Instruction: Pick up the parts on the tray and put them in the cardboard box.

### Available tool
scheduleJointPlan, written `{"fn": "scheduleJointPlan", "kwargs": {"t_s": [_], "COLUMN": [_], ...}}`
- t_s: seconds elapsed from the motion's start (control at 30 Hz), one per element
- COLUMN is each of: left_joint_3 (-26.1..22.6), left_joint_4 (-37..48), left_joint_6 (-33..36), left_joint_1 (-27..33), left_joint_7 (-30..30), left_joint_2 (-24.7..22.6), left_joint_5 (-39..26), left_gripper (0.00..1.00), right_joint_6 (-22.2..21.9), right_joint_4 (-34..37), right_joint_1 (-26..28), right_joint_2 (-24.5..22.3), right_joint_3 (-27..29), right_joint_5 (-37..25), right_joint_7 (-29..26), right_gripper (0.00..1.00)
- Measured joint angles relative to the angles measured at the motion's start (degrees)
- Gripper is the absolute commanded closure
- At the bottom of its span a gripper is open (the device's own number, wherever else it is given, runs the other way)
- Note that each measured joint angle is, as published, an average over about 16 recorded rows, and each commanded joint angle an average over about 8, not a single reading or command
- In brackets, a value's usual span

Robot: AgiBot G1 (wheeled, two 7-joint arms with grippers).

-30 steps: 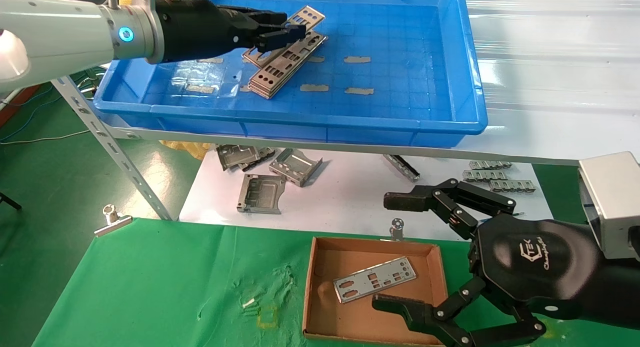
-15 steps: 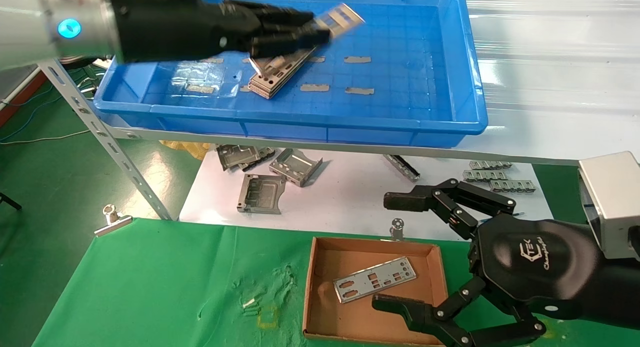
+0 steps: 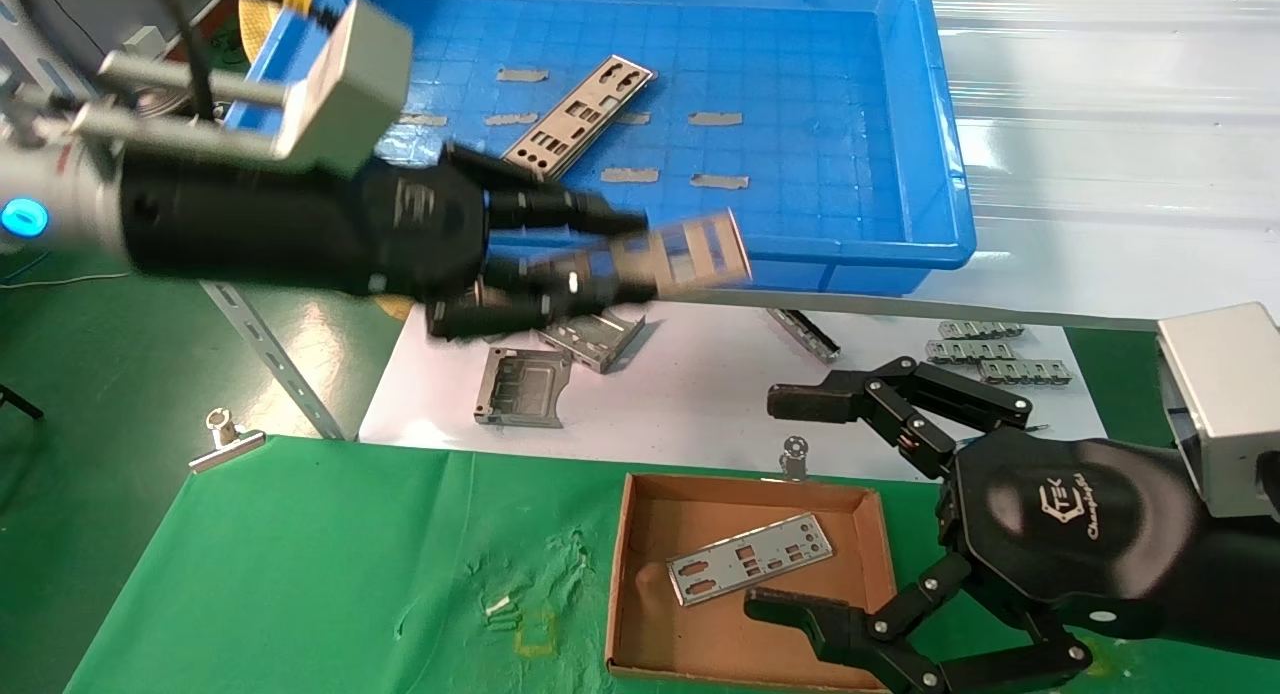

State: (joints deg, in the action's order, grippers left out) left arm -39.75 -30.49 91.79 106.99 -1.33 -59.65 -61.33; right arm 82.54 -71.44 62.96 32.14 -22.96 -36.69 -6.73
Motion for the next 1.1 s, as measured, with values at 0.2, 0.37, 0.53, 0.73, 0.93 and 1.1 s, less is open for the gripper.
{"fn": "scheduleJointPlan", "kwargs": {"t_s": [0.2,0.37,0.53,0.73,0.93,1.1], "left_joint_3": [-5.26,-8.51,-10.35,-11.67,-12.33,-12.79], "left_joint_4": [-9.64,-11.76,-10.61,-8.86,-6.50,-3.76], "left_joint_6": [-1.13,-3.91,-8.85,-16.05,-21.62,-23.97], "left_joint_1": [-4.76,-8.40,-13.08,-18.54,-22.48,-23.70], "left_joint_7": [-0.16,-2.51,-7.24,-14.35,-20.71,-24.16], "left_joint_2": [2.74,1.61,-2.28,-7.18,-10.98,-13.43], "left_joint_5": [4.23,4.30,2.25,-0.79,-2.93,-4.12], "left_gripper": [1.00,1.00,1.00,1.00,1.00,0.57], "right_joint_6": [0.00,0.00,0.00,0.00,0.00,0.00], "right_joint_4": [0.00,0.00,0.00,0.00,0.00,0.00], "right_joint_1": [0.00,0.00,0.00,0.00,0.00,0.00], "right_joint_2": [0.00,0.00,0.00,0.00,0.00,0.00], "right_joint_3": [0.00,0.00,0.00,0.00,0.00,0.00], "right_joint_5": [0.00,0.00,0.00,0.00,0.00,0.00], "right_joint_7": [0.00,0.00,0.00,0.00,0.00,0.00], "right_gripper": [0.00,0.00,0.00,0.00,0.00,0.00]}}
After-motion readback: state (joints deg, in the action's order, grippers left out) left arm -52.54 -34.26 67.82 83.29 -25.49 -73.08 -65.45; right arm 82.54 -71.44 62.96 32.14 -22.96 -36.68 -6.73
